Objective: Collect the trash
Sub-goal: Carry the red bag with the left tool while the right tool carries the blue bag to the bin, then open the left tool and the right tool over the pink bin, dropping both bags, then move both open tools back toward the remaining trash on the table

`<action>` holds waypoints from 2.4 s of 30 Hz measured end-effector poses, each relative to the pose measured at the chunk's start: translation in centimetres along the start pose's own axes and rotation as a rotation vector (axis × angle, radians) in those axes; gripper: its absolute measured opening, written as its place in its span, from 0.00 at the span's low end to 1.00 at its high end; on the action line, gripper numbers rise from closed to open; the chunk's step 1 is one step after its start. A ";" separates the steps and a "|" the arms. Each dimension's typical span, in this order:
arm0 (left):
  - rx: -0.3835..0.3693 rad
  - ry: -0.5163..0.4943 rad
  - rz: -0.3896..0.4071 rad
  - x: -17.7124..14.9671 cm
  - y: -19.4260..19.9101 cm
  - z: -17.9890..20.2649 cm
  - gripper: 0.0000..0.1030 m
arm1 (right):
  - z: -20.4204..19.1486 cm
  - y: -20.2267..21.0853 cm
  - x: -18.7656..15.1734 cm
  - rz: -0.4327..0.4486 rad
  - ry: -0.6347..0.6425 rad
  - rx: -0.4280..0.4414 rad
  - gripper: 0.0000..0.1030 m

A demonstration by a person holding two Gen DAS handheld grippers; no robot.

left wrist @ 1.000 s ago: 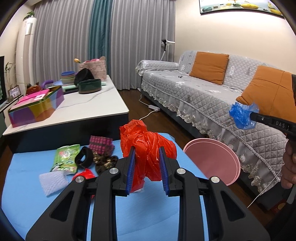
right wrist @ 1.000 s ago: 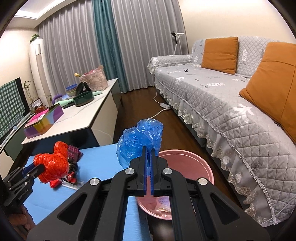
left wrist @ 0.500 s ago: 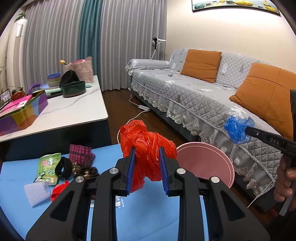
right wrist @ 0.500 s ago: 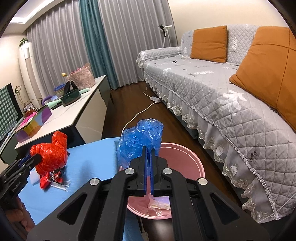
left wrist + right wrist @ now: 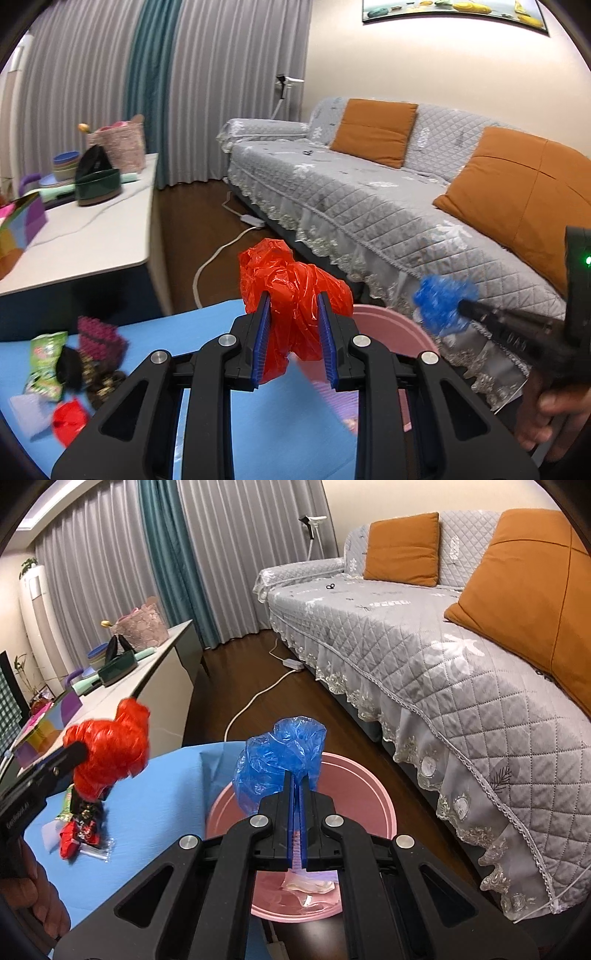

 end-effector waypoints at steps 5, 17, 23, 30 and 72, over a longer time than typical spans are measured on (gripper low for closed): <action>-0.035 -0.009 -0.006 0.7 -3.0 1.2 0.24 | 0.6 -1.3 -0.3 -0.020 -0.010 -0.021 0.02; -0.124 -0.014 -0.036 1.1 -7.4 3.5 0.24 | 2.3 -3.0 0.2 -0.029 -0.054 -0.067 0.03; -0.170 0.008 -0.038 1.4 -7.4 3.4 0.49 | 3.0 -3.3 0.4 -0.039 -0.075 -0.110 0.20; -0.125 0.053 -0.036 1.3 -4.6 1.3 0.49 | 1.8 -2.4 0.6 -0.028 -0.071 -0.095 0.36; 0.312 0.193 -0.019 -11.1 15.6 -15.7 0.46 | -16.5 3.7 -4.5 0.001 0.215 0.181 0.33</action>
Point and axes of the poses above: each gripper's, at about its wrist camera, not at the fingertips, and y roughly against the way its jaws point, z to its right, x to its top, the point moved 3 cm from there along -y, roughly the way its jaws point, and after that the axes turned 11 degrees about -y, right-handed, at the moved point
